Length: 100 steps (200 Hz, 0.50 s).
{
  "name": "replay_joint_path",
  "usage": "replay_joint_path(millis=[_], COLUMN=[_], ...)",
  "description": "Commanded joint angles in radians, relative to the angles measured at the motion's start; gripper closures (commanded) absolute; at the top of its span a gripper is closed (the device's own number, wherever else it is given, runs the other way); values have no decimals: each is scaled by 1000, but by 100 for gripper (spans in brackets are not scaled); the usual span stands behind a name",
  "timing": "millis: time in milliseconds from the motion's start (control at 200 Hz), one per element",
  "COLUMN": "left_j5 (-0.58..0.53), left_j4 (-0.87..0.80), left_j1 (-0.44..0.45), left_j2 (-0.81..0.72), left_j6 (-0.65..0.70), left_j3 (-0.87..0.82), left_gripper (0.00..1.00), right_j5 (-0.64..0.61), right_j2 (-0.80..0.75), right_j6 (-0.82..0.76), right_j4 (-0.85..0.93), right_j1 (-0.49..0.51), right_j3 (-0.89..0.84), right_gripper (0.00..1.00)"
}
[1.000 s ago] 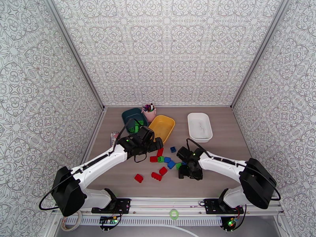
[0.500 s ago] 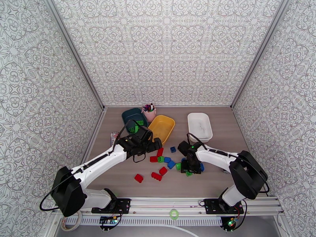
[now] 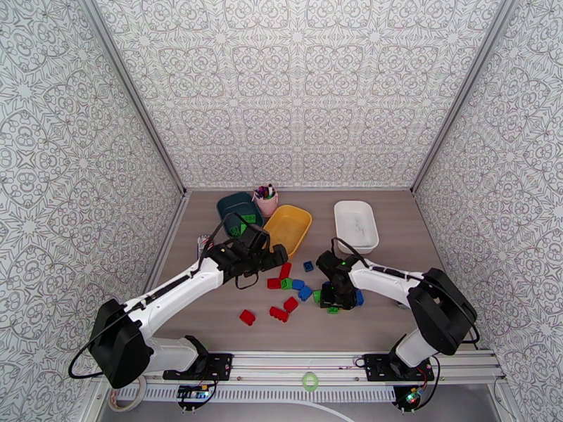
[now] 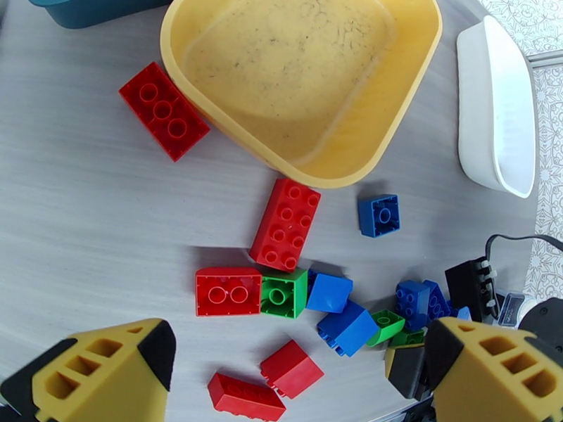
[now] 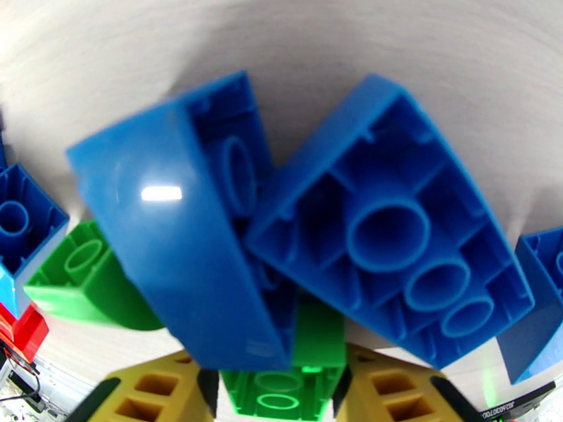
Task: Sort the legos into containers by color
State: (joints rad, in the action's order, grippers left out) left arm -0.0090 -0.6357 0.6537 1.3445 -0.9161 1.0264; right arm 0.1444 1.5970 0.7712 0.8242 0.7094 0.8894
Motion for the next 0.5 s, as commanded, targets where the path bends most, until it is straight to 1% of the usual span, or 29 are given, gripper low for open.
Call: replay_joint_path(millis=[0, 80, 260, 380, 495], left_j5=[34, 69, 104, 149, 189], left_j4=[17, 34, 37, 61, 101], left_j1=[-20, -43, -93, -147, -215], left_j2=[-29, -31, -39, -36, -31], left_j6=[-9, -17, -12, -12, -22], left_j3=[-21, -32, -28, -21, -12], left_gripper=[1, 1, 1, 1, 1], right_j5=[20, 21, 37, 84, 149], right_j2=[0, -20, -106, -141, -108], right_j6=[11, 10, -4, -19, -30], right_j4=[-14, -1, 63, 78, 52], right_j1=[-4, -5, -4, -4, -4], right_j3=[-13, -9, 42, 112, 216], right_gripper=[60, 63, 65, 66, 66])
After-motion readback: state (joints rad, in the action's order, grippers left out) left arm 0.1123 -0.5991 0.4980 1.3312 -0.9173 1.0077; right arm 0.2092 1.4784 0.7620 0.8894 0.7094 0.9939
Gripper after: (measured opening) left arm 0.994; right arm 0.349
